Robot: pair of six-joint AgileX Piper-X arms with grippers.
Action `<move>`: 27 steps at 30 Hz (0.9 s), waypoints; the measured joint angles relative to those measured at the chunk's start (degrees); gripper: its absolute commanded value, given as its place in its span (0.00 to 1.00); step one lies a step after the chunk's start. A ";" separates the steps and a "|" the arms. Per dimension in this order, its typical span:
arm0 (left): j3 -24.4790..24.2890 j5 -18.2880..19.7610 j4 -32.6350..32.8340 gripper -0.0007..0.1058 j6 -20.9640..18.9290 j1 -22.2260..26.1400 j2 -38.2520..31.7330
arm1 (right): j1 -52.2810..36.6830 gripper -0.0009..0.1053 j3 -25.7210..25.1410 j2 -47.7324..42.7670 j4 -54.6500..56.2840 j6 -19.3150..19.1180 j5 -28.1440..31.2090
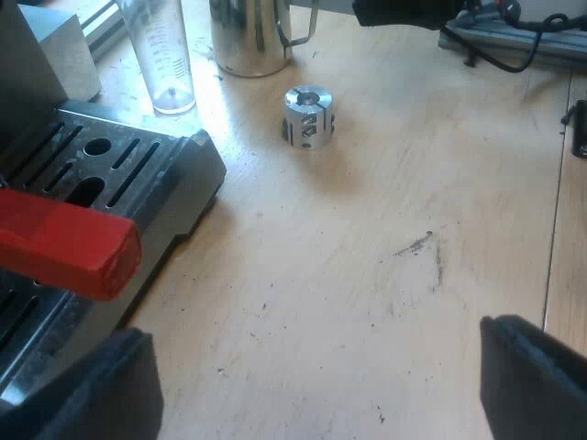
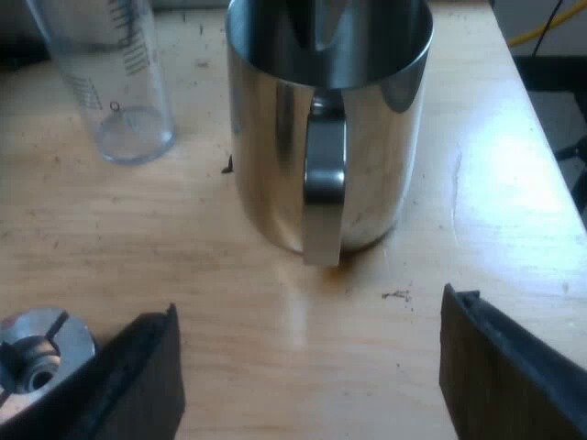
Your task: Place mug into machine
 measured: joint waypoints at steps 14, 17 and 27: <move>4.01 -0.17 -0.92 0.70 0.00 0.00 0.00 | 0.00 0.59 3.84 7.11 -13.05 0.00 1.15; 5.46 -1.03 -2.52 0.70 -1.14 0.00 0.00 | 0.00 0.59 3.84 12.87 -17.89 0.00 1.27; 7.87 -1.58 -6.46 0.70 -4.03 0.00 0.00 | 0.00 0.59 3.84 25.76 -30.98 0.00 1.27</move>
